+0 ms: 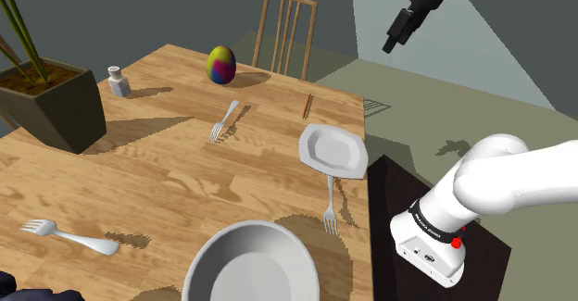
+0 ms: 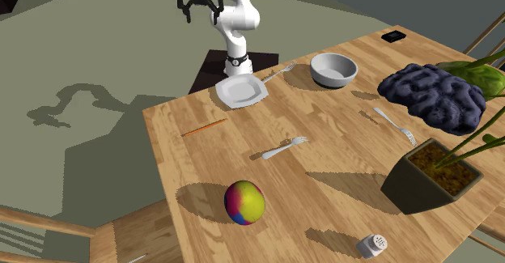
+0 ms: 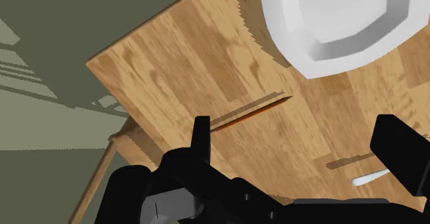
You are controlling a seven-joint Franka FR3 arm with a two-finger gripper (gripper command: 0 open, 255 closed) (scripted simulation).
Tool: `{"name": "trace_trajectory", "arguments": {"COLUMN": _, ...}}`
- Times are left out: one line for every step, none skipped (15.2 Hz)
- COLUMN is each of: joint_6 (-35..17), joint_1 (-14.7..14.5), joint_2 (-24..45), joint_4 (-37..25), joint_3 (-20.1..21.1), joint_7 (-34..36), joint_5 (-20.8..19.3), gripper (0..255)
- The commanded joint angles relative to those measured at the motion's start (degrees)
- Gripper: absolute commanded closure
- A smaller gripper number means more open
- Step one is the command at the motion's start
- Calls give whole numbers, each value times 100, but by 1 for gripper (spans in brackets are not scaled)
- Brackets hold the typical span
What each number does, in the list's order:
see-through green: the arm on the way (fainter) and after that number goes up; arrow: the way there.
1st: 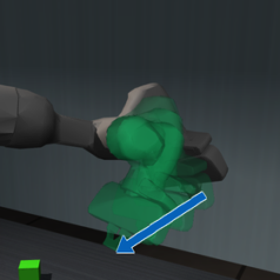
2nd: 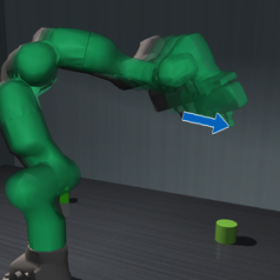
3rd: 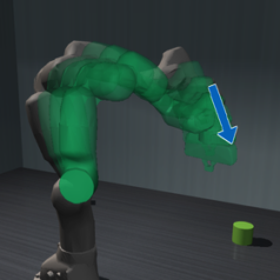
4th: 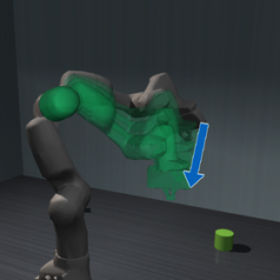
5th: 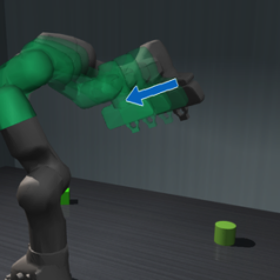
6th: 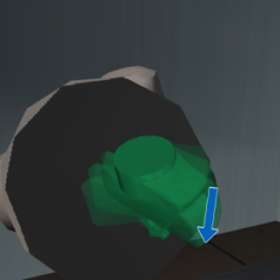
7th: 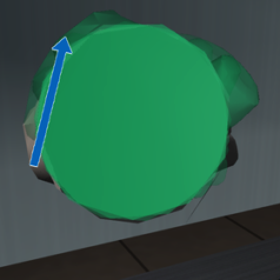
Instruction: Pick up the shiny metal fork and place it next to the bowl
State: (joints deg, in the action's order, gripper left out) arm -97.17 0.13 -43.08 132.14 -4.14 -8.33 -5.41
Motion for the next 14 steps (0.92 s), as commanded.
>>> {"name": "trace_trajectory", "arguments": {"joint_6": 0, "joint_1": 0, "joint_2": 0, "joint_4": 0, "joint_3": 0, "joint_7": 0, "joint_5": 0, "gripper": 0}}
{"name": "trace_trajectory", "arguments": {"joint_6": -101, "joint_1": 3, "joint_2": 9, "joint_4": 103, "joint_3": 134, "joint_7": 248, "joint_5": 64, "gripper": 0}}
{"name": "trace_trajectory", "arguments": {"joint_6": -203, "joint_1": 6, "joint_2": 30, "joint_4": 195, "joint_3": 270, "joint_7": 494, "joint_5": 129, "gripper": 0}}
{"name": "trace_trajectory", "arguments": {"joint_6": -308, "joint_1": 8, "joint_2": 63, "joint_4": 276, "joint_3": 405, "joint_7": 740, "joint_5": 194, "gripper": 0}}
{"name": "trace_trajectory", "arguments": {"joint_6": -415, "joint_1": 10, "joint_2": 108, "joint_4": 347, "joint_3": 543, "joint_7": 986, "joint_5": 260, "gripper": 0}}
{"name": "trace_trajectory", "arguments": {"joint_6": -524, "joint_1": 11, "joint_2": 166, "joint_4": 407, "joint_3": 680, "joint_7": 1232, "joint_5": 323, "gripper": 0}}
{"name": "trace_trajectory", "arguments": {"joint_6": -634, "joint_1": 14, "joint_2": 235, "joint_4": 455, "joint_3": 819, "joint_7": 1477, "joint_5": 385, "gripper": 0}}
{"name": "trace_trajectory", "arguments": {"joint_6": -746, "joint_1": 16, "joint_2": 317, "joint_4": 493, "joint_3": 957, "joint_7": 1722, "joint_5": 443, "gripper": 0}}
{"name": "trace_trajectory", "arguments": {"joint_6": -859, "joint_1": 21, "joint_2": 411, "joint_4": 519, "joint_3": 1096, "joint_7": 1967, "joint_5": 499, "gripper": 0}}
{"name": "trace_trajectory", "arguments": {"joint_6": -972, "joint_1": 26, "joint_2": 516, "joint_4": 535, "joint_3": 1233, "joint_7": 2214, "joint_5": 549, "gripper": 0}}
{"name": "trace_trajectory", "arguments": {"joint_6": -1086, "joint_1": 34, "joint_2": 633, "joint_4": 539, "joint_3": 1371, "joint_7": 2460, "joint_5": 595, "gripper": 0}}
{"name": "trace_trajectory", "arguments": {"joint_6": -1200, "joint_1": 47, "joint_2": 761, "joint_4": 531, "joint_3": 1510, "joint_7": 2706, "joint_5": 635, "gripper": 0}}
{"name": "trace_trajectory", "arguments": {"joint_6": -1313, "joint_1": 61, "joint_2": 899, "joint_4": 513, "joint_3": 1648, "joint_7": 2954, "joint_5": 668, "gripper": 0}}
{"name": "trace_trajectory", "arguments": {"joint_6": -1425, "joint_1": 77, "joint_2": 1049, "joint_4": 483, "joint_3": 1784, "joint_7": 3204, "joint_5": 692, "gripper": 0}}
